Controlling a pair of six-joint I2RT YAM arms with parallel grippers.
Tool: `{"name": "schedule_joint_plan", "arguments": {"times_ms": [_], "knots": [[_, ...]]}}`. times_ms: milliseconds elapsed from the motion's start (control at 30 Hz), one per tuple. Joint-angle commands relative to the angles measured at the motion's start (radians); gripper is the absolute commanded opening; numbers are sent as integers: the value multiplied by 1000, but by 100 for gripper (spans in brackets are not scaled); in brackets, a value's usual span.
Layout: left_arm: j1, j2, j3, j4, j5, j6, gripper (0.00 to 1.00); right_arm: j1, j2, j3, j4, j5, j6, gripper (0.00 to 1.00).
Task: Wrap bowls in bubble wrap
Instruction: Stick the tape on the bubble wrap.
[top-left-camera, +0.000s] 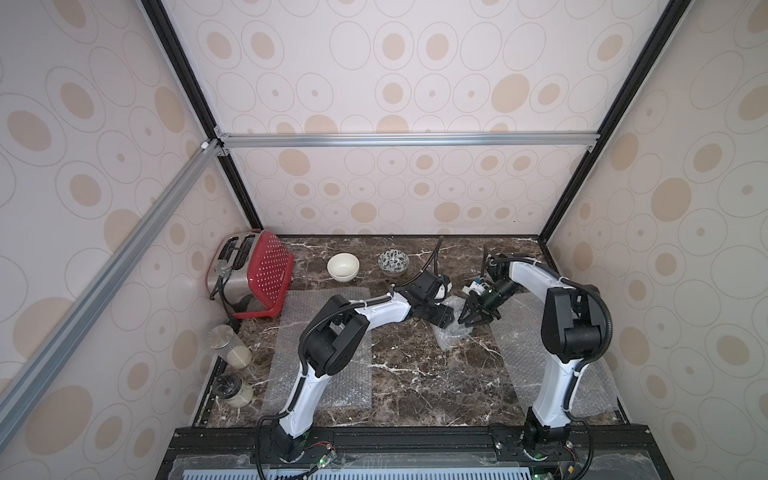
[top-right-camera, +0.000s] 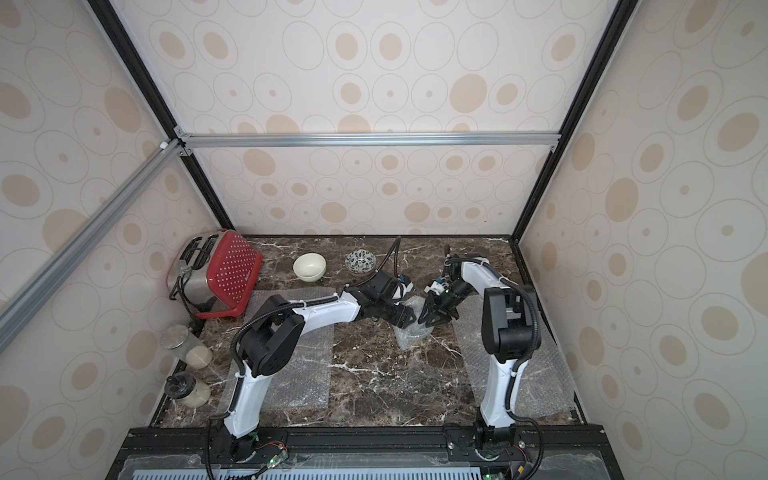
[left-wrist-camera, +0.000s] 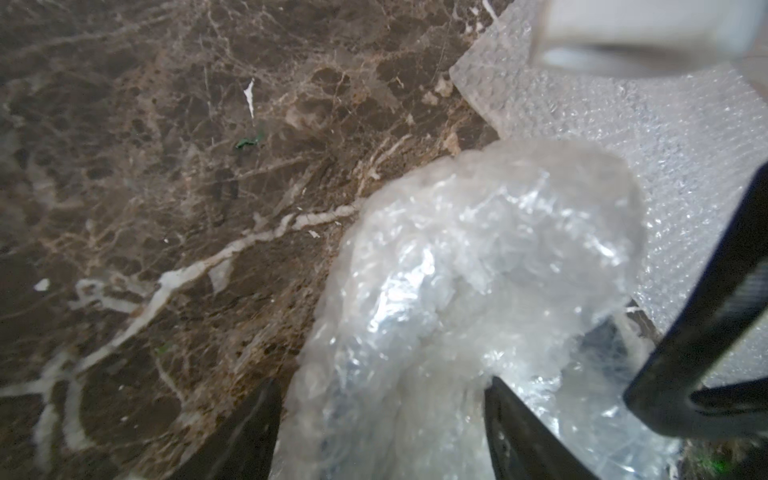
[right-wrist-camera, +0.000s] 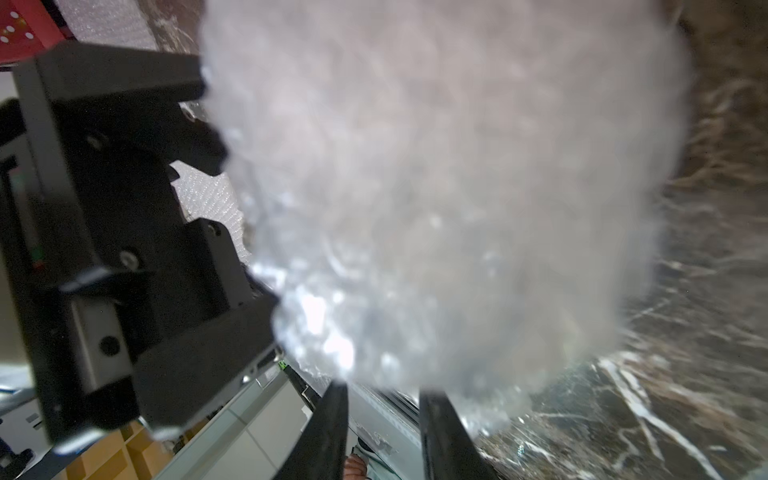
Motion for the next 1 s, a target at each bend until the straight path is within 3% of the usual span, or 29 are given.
{"name": "schedule_joint_plan", "arguments": {"times_ms": [0,233,467,800,967], "knots": [[8,21,-14,-25,-14,-4,75,-4,-53,10,-36,41,17,31],[8,20,-17,-23,-15,-5,75,27,-57,7,19,42,50,8],[8,27,-15,-24,-15,-6,75,69,0,-26,86,24,66,7],[8,27,-25,-19,-19,-10,75,66,90,-37,58,187,63,7],[8,41,-25,-14,-23,-14,75,67,100,-33,61,208,71,7]]}}
